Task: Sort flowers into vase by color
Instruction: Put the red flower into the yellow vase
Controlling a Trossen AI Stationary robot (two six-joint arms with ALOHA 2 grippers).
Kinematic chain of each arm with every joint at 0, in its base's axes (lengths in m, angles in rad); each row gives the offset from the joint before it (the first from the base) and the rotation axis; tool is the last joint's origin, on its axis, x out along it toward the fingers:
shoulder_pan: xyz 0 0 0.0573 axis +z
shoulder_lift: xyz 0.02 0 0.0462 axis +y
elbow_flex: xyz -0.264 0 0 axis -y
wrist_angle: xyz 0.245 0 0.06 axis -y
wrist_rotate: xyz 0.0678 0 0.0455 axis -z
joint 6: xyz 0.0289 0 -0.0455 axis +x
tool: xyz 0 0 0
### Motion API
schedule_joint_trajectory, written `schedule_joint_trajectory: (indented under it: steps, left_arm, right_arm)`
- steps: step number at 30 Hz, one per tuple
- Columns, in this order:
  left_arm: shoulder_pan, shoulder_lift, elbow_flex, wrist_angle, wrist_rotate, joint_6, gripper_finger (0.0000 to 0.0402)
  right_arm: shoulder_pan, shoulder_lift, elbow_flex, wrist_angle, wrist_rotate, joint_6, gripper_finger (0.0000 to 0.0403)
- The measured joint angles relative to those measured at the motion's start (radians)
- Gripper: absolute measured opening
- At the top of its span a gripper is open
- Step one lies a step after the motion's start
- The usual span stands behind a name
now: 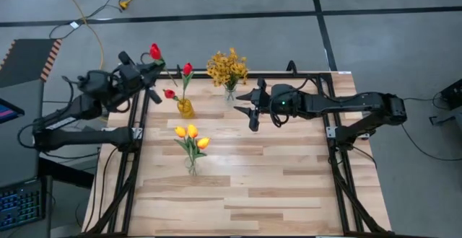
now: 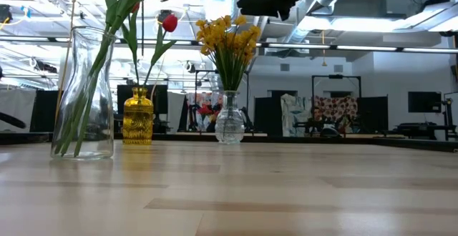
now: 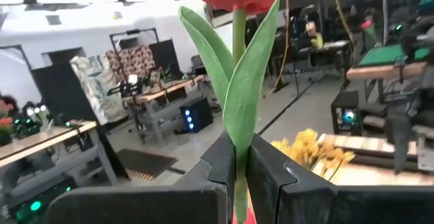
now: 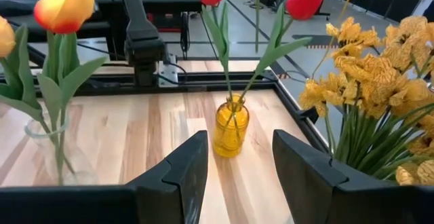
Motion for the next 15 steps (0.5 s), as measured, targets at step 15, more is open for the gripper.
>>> schedule_joint_trajectory:
  steps: [15]
  left_arm:
    - [0.273, -0.019, -0.172, 0.051, 0.271, -0.157, 0.0013]
  right_arm:
    - [0.0, 0.003, 0.0, -0.002, 0.0, 0.002, 0.0192]
